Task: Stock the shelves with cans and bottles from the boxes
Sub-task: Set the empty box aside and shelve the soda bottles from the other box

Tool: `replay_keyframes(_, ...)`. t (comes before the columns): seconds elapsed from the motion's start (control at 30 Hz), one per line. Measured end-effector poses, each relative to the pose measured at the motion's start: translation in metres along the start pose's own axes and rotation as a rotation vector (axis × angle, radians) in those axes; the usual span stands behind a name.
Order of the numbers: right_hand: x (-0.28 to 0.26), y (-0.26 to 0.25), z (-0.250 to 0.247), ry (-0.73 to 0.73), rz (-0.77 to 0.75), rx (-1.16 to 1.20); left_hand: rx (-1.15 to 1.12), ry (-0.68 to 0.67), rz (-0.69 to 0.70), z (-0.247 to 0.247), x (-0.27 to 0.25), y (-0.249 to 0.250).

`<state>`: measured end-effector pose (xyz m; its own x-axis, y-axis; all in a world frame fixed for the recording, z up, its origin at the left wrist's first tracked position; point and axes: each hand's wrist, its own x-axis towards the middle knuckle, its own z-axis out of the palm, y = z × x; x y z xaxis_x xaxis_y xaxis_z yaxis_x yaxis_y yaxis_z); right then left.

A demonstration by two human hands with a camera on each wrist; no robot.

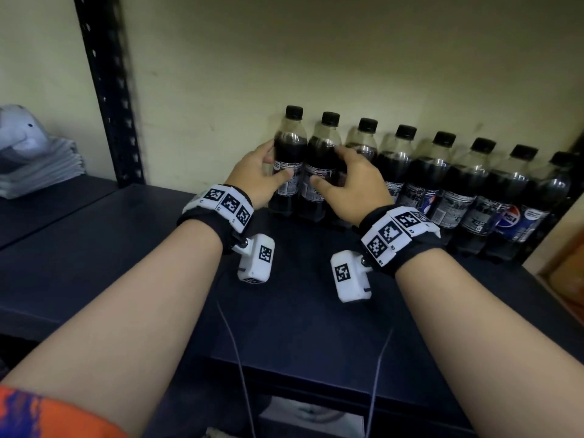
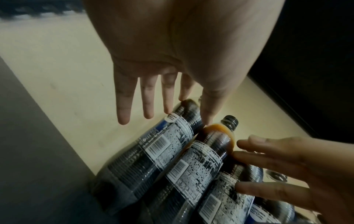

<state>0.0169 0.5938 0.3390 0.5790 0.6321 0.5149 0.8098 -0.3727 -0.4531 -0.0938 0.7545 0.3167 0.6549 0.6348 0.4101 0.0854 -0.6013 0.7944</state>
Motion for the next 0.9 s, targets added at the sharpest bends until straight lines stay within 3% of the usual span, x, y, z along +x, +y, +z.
replay_keyframes(0.17,-0.024,0.001,-0.025,-0.152,0.026,-0.047,0.146,-0.043,-0.003,-0.018,-0.027,0.012)
replay_keyframes(0.3,-0.051,0.003,-0.048,-0.215,0.031,-0.131,0.405,-0.063,0.024,-0.031,-0.05,0.029)
replay_keyframes(0.5,-0.108,0.006,-0.079,-0.389,0.104,-0.251,0.719,-0.222,-0.114,-0.037,-0.096,0.042)
replay_keyframes(0.67,-0.165,0.003,-0.099,-0.58,0.199,-0.338,0.807,-0.367,-0.17,-0.033,-0.158,0.051)
replay_keyframes(0.9,-0.242,-0.011,-0.135,-0.677,0.215,-0.333,0.833,-0.539,-0.162,-0.027,-0.25,0.076)
